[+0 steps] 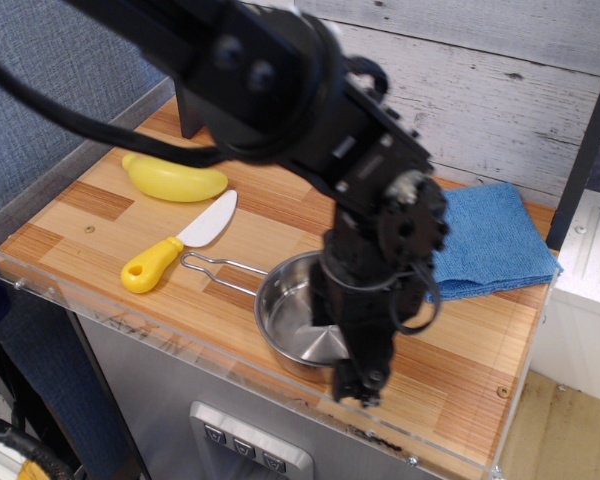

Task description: Place the pan on the far edge of the table

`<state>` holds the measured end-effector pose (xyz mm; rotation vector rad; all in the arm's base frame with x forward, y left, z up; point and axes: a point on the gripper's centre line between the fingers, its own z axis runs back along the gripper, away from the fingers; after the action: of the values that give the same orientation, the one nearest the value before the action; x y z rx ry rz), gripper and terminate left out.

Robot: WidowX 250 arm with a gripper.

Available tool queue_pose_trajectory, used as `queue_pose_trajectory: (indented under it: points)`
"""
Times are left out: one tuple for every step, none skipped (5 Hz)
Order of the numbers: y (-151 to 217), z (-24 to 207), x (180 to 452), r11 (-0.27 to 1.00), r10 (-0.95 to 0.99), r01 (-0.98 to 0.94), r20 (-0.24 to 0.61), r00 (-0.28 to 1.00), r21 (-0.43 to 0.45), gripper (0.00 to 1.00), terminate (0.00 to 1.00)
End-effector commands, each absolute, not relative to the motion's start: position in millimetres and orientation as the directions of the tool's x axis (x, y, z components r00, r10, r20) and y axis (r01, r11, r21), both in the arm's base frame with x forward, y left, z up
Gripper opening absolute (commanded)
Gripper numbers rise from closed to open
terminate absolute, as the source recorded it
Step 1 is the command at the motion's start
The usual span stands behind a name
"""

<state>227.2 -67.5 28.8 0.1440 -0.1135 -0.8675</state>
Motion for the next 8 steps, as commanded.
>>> queue_pose_trajectory:
  points:
    - [-58,78,223,0.667,-0.745,0.724,0.175,0.644,0.177,1.0,0.0]
    - [-50,110,220,0.698,-0.713,0.693,0.27,0.647,0.179,1.0,0.0]
    - [-42,138,215,0.723,-0.684,0.664,0.339,0.646,0.192,1.0,0.0]
    - [-34,157,211,0.745,-0.651,0.642,0.406,0.642,0.18,1.0,0.0]
    - [-30,163,210,0.773,-0.62,0.609,0.421,0.662,0.179,1.0,0.0]
    - [-26,164,208,0.802,-0.584,0.57,0.437,0.684,0.178,1.0,0.0]
    - [-26,164,208,0.802,-0.584,0.57,0.437,0.684,0.178,1.0,0.0]
    - [-26,164,208,0.802,-0.584,0.57,0.437,0.684,0.178,1.0,0.0]
